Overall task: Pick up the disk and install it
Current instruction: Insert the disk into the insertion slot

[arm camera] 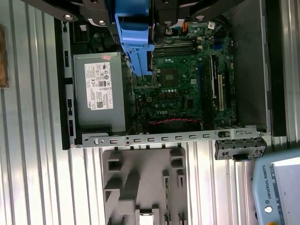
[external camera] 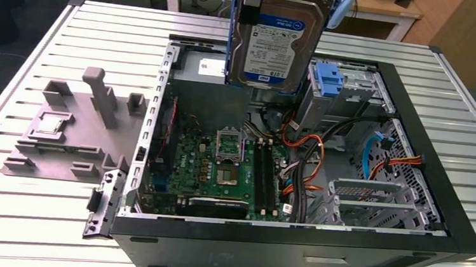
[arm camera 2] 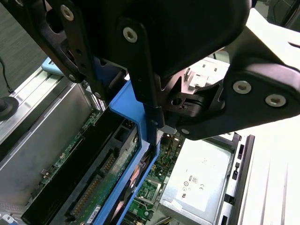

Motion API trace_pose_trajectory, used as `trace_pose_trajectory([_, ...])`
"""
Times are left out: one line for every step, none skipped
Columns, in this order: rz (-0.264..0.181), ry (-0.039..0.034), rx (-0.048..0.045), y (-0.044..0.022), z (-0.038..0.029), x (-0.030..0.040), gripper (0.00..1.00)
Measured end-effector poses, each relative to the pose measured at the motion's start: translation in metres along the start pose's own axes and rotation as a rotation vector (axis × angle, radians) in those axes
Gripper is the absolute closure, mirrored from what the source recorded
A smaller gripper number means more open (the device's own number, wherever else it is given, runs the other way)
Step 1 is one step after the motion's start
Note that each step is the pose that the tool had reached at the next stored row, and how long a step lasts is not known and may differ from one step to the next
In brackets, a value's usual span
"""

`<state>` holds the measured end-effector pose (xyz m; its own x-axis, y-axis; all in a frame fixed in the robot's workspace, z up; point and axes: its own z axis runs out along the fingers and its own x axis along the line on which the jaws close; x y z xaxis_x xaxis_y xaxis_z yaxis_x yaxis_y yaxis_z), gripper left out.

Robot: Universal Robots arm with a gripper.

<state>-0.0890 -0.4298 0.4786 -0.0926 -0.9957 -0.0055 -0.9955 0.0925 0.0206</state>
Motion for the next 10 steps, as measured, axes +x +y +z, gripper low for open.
trace_pose_trajectory([0.000,0.0001,0.0000,0.0000,0.0000,0.0000,0.63])
trace_pose_trajectory([0.000,0.0005,0.0000,-0.0001,0.0000,0.0003,0.63])
trace_pose_trajectory([0.000,0.0007,0.0000,-0.0002,-0.0001,0.0016,0.63])
trace_pose_trajectory([0.000,0.0007,0.0001,-0.0004,0.0000,0.0030,0.63])
trace_pose_trajectory([0.000,0.0008,0.0001,-0.0004,0.0001,0.0042,0.63])
trace_pose_trajectory([0.000,0.0009,0.0001,-0.0006,0.0001,0.0057,0.63])
trace_pose_trajectory([0.000,0.0011,0.0001,-0.0007,0.0002,0.0072,0.63])
trace_pose_trajectory([0.000,0.0013,0.0002,-0.0008,0.0003,0.0085,0.63])
trace_pose_trajectory([0.000,0.0016,0.0002,-0.0009,0.0003,0.0094,0.63])
trace_pose_trajectory([0.000,0.0020,0.0002,-0.0010,0.0003,0.0101,0.63])
